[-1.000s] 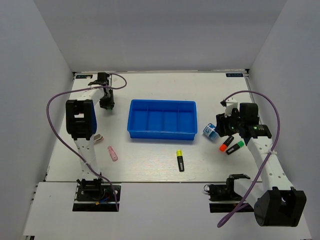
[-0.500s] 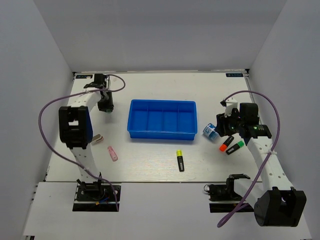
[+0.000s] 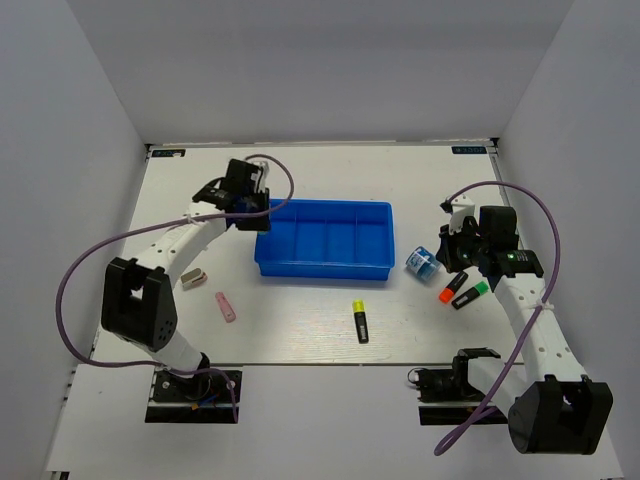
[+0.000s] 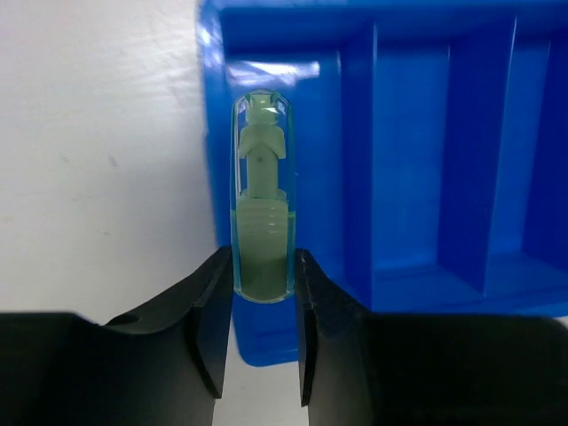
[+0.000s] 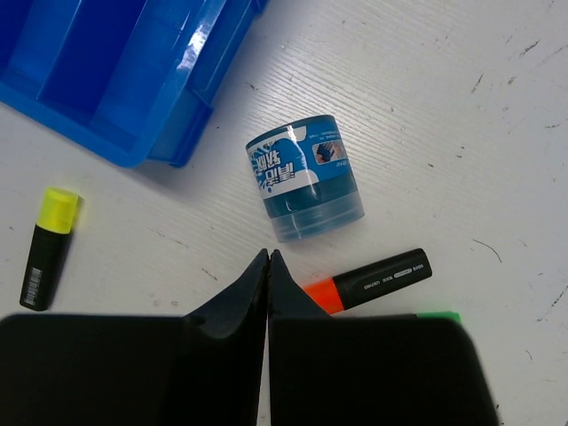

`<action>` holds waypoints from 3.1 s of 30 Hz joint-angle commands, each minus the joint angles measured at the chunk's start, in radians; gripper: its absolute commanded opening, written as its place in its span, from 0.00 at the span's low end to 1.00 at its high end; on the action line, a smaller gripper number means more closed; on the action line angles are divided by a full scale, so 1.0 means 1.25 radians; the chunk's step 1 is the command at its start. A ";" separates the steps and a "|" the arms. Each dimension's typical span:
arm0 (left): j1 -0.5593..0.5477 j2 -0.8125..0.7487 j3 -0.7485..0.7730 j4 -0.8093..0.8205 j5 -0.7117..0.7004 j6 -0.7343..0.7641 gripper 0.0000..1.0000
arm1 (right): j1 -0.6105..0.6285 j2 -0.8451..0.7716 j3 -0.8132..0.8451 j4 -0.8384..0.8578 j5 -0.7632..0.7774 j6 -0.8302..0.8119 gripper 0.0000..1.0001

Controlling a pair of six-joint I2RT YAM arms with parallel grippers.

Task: Sort the stationery into containers
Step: Pick up the stationery from the center of the board, then place the stationery in the storage box, then pick up the stationery from the center of the board, then place the stationery in the storage box.

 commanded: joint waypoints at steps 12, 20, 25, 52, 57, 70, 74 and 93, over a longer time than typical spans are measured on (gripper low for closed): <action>-0.117 0.015 -0.035 0.004 -0.058 -0.027 0.54 | -0.005 -0.009 -0.001 0.016 -0.014 0.001 0.18; -0.122 -0.029 -0.027 -0.029 -0.107 -0.045 0.41 | -0.005 -0.009 0.000 0.012 -0.016 -0.003 0.22; -0.126 -0.190 -0.155 -0.085 -0.229 -0.174 0.04 | -0.008 -0.011 0.000 0.009 -0.013 -0.006 0.22; -0.027 -0.302 -0.596 0.005 -0.273 -0.409 0.64 | -0.008 -0.010 0.002 0.004 -0.023 -0.006 0.22; -0.026 -0.281 -0.621 0.067 -0.255 -0.422 0.55 | -0.008 -0.011 0.002 0.004 -0.020 -0.005 0.22; -0.046 -0.345 -0.642 0.050 -0.242 -0.415 0.02 | -0.009 -0.019 0.002 0.001 -0.024 -0.004 0.22; -0.096 -0.402 -0.491 -0.007 -0.249 -0.362 0.02 | -0.009 -0.017 0.002 0.001 -0.027 -0.004 0.22; -0.175 0.096 0.187 -0.058 -0.221 -0.119 0.25 | -0.010 -0.011 -0.003 0.003 -0.028 -0.007 0.30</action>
